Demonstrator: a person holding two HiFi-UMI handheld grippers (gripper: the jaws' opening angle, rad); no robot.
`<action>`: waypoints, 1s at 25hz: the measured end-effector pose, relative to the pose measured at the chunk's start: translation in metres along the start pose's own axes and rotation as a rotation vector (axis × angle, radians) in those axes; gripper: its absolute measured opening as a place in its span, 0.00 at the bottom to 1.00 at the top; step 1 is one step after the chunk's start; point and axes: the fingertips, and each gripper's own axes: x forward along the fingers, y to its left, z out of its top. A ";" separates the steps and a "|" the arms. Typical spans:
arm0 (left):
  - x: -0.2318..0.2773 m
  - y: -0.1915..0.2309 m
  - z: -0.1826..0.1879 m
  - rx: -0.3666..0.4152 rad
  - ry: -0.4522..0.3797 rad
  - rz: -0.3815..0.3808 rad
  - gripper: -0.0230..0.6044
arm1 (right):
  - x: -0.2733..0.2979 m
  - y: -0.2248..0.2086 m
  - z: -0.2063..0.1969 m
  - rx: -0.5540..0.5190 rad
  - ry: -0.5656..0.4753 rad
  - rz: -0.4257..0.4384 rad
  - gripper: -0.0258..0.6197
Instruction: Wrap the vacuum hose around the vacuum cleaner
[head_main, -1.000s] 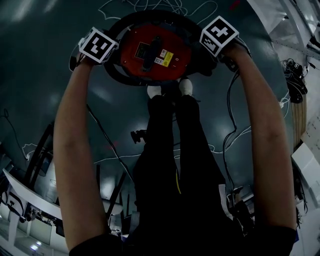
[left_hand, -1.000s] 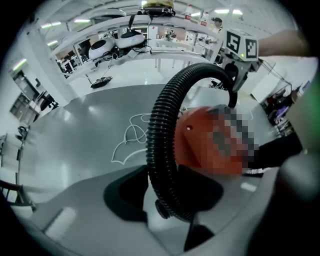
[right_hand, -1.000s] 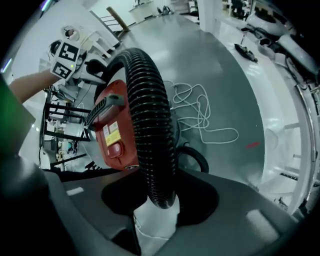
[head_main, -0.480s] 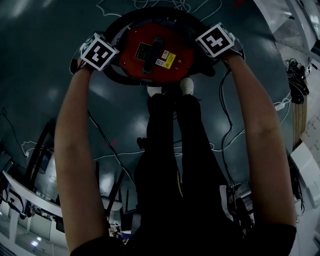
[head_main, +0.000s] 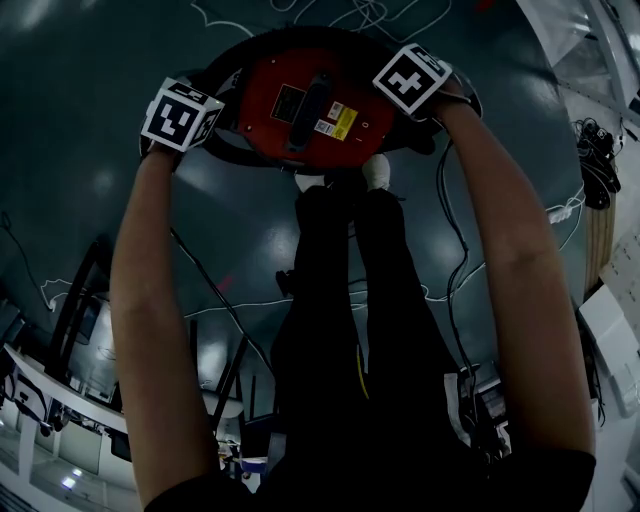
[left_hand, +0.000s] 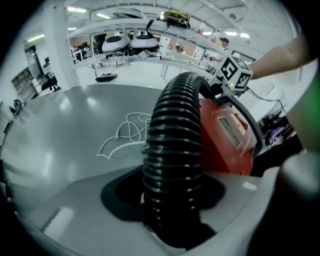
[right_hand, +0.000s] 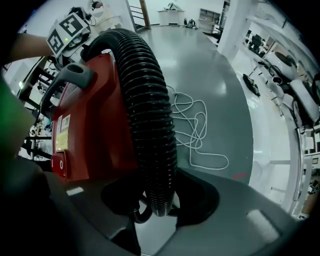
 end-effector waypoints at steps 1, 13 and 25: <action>-0.001 0.000 0.001 0.000 -0.023 -0.004 0.40 | 0.002 -0.001 0.002 0.000 0.002 -0.003 0.32; -0.028 -0.013 0.014 0.151 -0.264 -0.085 0.47 | 0.010 -0.006 0.010 -0.035 0.011 0.047 0.34; -0.042 -0.030 0.012 0.170 -0.283 -0.136 0.44 | 0.003 -0.007 0.009 -0.073 -0.021 0.012 0.49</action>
